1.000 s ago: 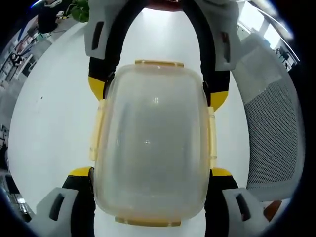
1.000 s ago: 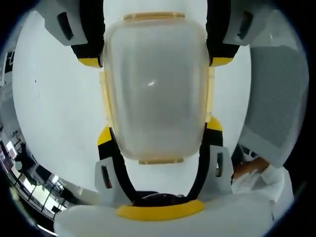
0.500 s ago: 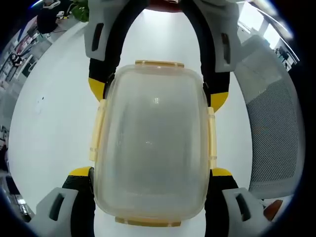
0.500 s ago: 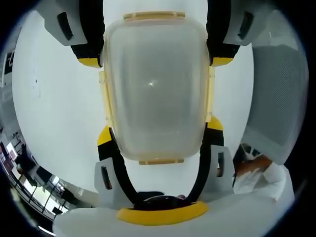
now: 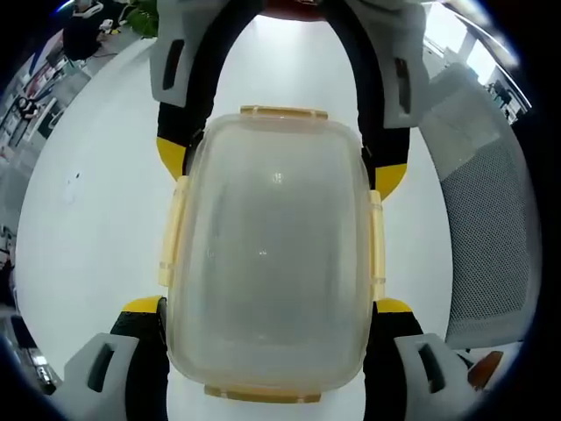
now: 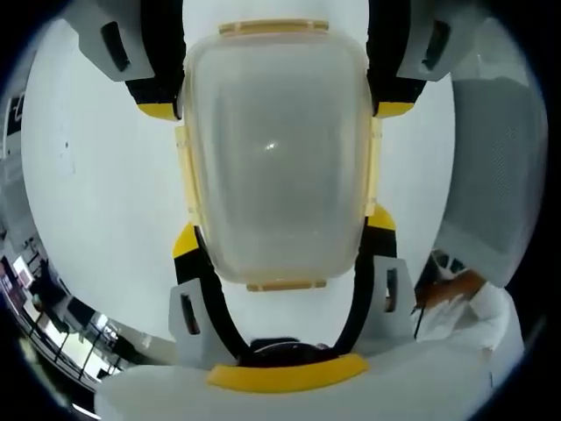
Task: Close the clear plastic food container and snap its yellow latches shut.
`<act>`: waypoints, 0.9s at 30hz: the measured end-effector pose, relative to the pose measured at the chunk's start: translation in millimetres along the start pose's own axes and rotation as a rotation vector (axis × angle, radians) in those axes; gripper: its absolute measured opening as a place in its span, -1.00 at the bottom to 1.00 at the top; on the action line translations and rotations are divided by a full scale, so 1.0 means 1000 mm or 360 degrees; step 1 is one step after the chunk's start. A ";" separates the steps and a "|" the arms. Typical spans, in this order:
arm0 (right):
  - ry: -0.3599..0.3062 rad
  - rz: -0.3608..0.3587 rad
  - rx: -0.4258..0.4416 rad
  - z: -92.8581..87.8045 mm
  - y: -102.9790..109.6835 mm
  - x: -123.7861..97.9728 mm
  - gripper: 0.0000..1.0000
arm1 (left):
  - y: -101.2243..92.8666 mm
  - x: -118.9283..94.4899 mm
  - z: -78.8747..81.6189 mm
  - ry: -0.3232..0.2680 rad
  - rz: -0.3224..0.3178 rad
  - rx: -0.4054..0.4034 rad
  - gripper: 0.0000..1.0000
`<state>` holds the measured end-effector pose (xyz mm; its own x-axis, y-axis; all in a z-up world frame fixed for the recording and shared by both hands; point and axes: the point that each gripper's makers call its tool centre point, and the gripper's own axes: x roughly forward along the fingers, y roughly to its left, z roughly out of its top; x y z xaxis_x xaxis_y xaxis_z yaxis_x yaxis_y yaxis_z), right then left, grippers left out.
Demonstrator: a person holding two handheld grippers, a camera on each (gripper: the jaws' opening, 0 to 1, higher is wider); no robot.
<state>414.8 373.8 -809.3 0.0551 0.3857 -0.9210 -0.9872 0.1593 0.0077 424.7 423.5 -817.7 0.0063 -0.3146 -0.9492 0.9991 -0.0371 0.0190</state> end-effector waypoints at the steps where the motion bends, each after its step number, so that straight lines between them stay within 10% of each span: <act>1: 0.0000 0.0000 0.0000 0.000 0.000 0.000 0.73 | 0.001 0.000 0.000 -0.0002 0.0000 -0.0001 0.88; 27: -0.0002 -0.0011 0.0009 0.002 -0.020 0.000 0.74 | 0.020 0.000 0.002 0.0001 0.0002 -0.0003 0.88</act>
<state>435.1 372.0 -809.0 0.0621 0.3855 -0.9206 -0.9859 0.1671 0.0034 445.0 421.1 -817.1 0.0076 -0.3141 -0.9494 0.9992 -0.0351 0.0197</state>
